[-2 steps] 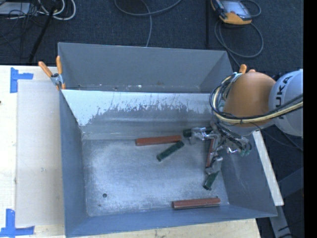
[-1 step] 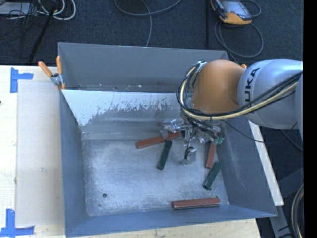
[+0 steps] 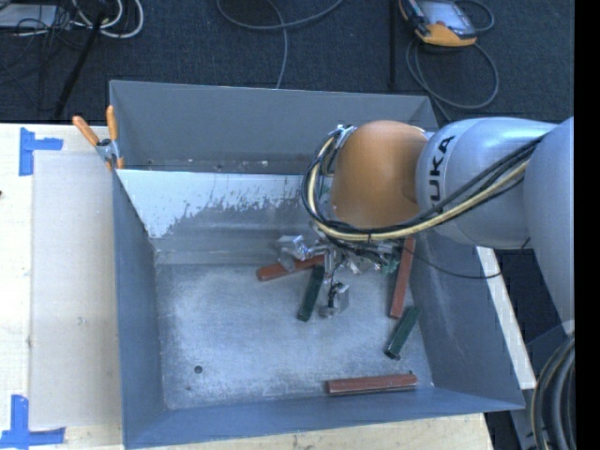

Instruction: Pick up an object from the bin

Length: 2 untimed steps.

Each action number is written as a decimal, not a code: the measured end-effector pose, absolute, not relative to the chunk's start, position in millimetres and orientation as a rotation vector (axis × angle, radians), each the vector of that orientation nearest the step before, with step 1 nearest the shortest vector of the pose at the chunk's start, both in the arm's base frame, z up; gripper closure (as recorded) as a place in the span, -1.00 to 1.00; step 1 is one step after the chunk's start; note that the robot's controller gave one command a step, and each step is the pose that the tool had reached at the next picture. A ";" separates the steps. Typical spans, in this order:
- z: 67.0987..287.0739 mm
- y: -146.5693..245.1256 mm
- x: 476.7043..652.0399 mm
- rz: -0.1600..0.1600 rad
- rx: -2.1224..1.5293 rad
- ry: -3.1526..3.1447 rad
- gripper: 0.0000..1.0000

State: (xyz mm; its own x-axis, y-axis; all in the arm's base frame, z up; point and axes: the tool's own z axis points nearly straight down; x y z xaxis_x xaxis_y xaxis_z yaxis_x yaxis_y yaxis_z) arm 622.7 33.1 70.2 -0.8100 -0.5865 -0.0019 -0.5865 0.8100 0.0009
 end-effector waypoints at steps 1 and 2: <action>75.7 33.2 626.7 0.002 -0.954 2.978 1.00; 70.6 31.4 623.1 0.001 -0.958 2.989 -1.00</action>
Offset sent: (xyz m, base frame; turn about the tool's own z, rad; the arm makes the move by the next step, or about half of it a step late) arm 0.0000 0.0000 0.0000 0.0000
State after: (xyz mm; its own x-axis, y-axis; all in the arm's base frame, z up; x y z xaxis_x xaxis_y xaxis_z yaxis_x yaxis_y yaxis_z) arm 623.1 31.4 70.6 -0.8136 -0.5814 -0.0026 -0.5815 0.8136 0.0001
